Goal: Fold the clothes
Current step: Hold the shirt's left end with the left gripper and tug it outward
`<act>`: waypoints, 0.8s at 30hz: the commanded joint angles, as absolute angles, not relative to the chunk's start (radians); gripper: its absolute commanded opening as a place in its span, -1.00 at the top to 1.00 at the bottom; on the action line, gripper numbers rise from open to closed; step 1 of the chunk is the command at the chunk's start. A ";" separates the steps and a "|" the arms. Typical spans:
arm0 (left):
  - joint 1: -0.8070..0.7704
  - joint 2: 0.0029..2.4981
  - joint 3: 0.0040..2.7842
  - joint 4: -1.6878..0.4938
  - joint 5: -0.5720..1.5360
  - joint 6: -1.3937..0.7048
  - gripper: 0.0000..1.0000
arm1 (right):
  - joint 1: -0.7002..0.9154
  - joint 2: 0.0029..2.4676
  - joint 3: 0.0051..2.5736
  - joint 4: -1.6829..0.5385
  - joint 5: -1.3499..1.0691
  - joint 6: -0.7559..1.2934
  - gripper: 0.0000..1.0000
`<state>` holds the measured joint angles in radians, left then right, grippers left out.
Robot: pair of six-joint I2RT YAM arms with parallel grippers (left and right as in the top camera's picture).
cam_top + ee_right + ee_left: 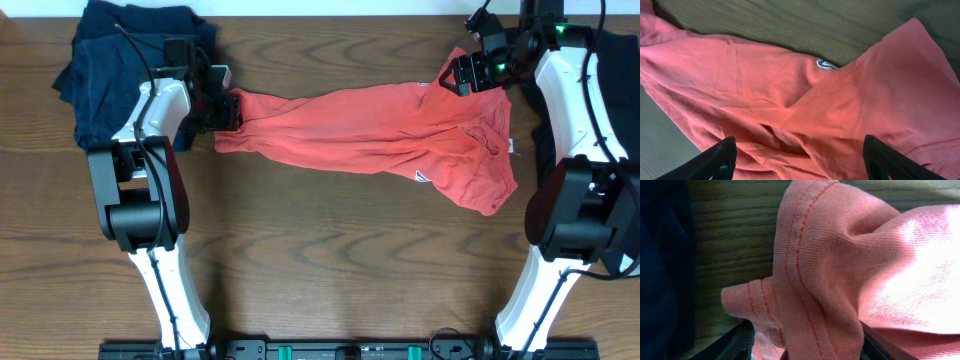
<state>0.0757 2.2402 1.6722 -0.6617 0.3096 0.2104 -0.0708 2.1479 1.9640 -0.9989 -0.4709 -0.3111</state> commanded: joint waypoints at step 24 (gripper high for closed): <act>0.030 2.245 1.640 -0.822 0.283 0.111 0.88 | -0.064 2.138 1.972 -1.016 -0.476 -0.318 -0.56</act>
